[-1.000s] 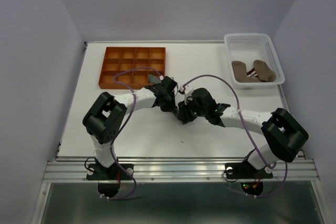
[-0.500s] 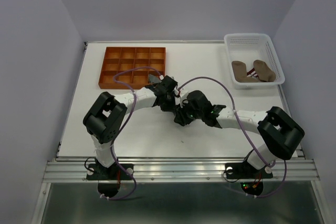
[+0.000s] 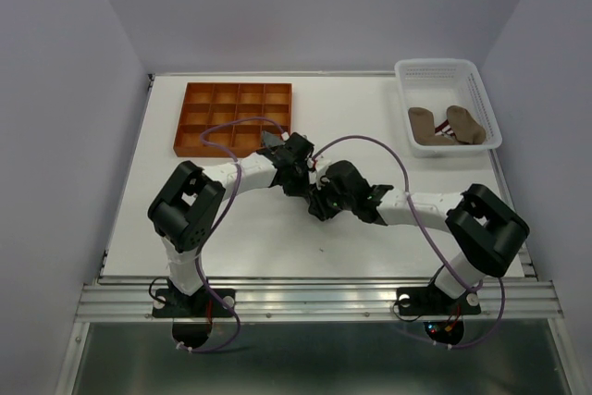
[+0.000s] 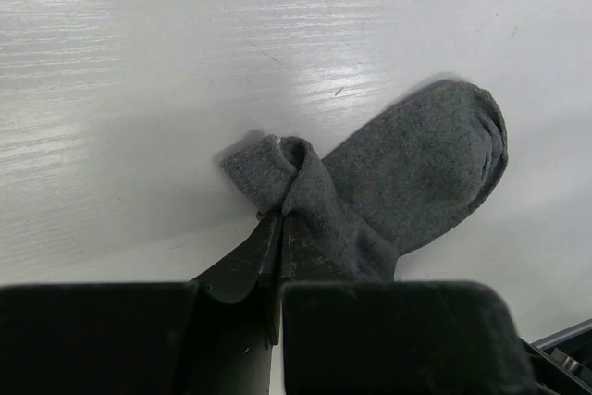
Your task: Roll the socks
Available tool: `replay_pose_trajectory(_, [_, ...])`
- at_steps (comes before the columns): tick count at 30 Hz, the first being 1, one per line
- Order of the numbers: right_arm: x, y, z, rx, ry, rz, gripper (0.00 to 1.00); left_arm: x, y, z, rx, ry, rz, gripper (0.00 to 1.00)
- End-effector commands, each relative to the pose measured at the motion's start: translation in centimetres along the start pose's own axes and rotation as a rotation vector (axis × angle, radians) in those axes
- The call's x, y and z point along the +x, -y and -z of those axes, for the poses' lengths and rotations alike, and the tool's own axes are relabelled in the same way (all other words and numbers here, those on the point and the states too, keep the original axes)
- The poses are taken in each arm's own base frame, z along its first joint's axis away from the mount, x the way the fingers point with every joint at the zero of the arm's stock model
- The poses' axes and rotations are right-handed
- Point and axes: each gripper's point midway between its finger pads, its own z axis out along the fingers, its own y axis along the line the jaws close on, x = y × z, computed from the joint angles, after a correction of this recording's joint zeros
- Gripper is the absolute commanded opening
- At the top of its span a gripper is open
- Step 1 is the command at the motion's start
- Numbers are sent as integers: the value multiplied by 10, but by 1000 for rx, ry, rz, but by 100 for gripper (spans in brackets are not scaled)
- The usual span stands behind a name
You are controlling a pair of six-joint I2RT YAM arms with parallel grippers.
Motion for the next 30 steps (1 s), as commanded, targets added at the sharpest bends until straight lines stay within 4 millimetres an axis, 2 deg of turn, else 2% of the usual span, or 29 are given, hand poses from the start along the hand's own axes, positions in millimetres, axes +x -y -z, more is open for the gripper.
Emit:
replay_pose_trajectory(1, [-18, 6, -4, 59, 44, 3, 38, -12, 11, 6, 11, 31, -24, 9])
replay_pose_trajectory(10, [-13, 19, -6, 123, 37, 10, 38, -15, 13, 9, 16, 36, -31, 9])
replay_pose_trajectory(17, [-13, 42, -5, 251, 36, 37, 38, -16, 18, 10, 34, 30, -43, 9])
replay_pose_trajectory(30, [-1, 50, -16, 300, -14, 100, 39, -21, 24, 14, 50, 43, -57, 9])
